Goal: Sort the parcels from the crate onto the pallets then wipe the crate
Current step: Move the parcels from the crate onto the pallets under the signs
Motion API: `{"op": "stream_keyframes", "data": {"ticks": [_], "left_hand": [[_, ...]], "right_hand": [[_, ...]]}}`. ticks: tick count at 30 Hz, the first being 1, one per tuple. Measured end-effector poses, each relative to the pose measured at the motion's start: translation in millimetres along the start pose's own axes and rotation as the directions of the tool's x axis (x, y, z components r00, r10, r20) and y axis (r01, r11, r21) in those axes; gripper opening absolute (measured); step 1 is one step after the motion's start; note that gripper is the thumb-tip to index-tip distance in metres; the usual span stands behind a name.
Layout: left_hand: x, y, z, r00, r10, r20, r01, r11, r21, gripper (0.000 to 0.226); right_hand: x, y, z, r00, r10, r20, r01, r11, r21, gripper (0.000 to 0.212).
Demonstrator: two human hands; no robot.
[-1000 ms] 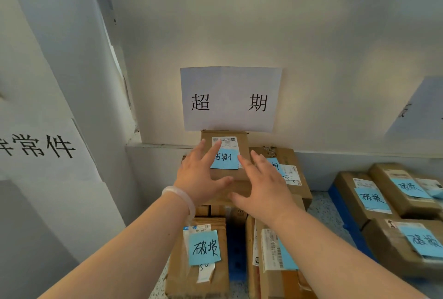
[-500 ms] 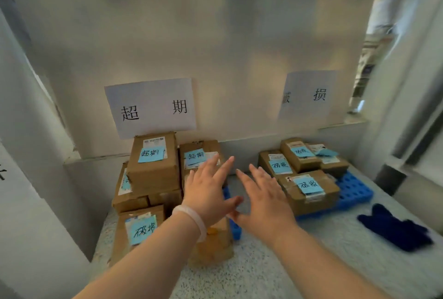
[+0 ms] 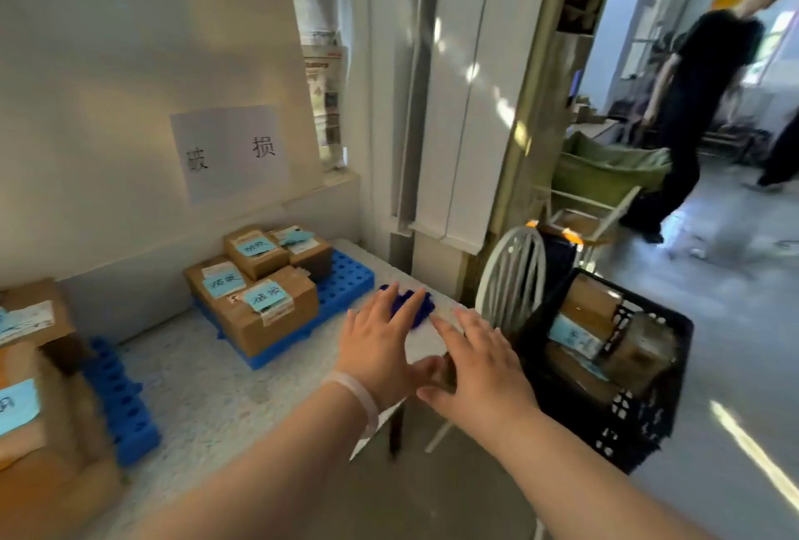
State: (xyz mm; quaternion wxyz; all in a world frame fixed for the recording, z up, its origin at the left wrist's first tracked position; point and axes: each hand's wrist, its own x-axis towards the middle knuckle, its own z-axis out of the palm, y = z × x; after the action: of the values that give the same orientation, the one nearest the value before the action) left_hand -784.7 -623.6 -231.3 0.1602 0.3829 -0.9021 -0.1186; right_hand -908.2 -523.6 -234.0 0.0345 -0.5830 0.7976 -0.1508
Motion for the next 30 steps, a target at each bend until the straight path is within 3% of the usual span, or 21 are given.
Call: {"op": "stream_keyframes", "data": {"ticks": [6, 14, 21, 30], "left_hand": [[26, 97, 48, 0.984, 0.157, 0.088, -0.151, 0.986, -0.070, 0.090], [60, 172, 93, 0.934, 0.325, 0.146, -0.317, 0.945, -0.076, 0.091], [104, 201, 136, 0.879, 0.417, 0.230, -0.403, 0.909, -0.108, 0.090], [218, 208, 176, 0.821, 0.487, 0.296, -0.463, 0.873, -0.154, 0.087]], "right_hand": [[-48, 95, -29, 0.978, 0.200, -0.057, -0.199, 0.980, 0.019, 0.090], [-82, 172, -47, 0.905, 0.405, -0.130, -0.402, 0.914, 0.049, 0.092], [-70, 220, -38, 0.827, 0.552, -0.103, -0.546, 0.834, 0.082, 0.092], [16, 273, -34, 0.704, 0.705, -0.087, -0.690, 0.707, 0.153, 0.092]]}}
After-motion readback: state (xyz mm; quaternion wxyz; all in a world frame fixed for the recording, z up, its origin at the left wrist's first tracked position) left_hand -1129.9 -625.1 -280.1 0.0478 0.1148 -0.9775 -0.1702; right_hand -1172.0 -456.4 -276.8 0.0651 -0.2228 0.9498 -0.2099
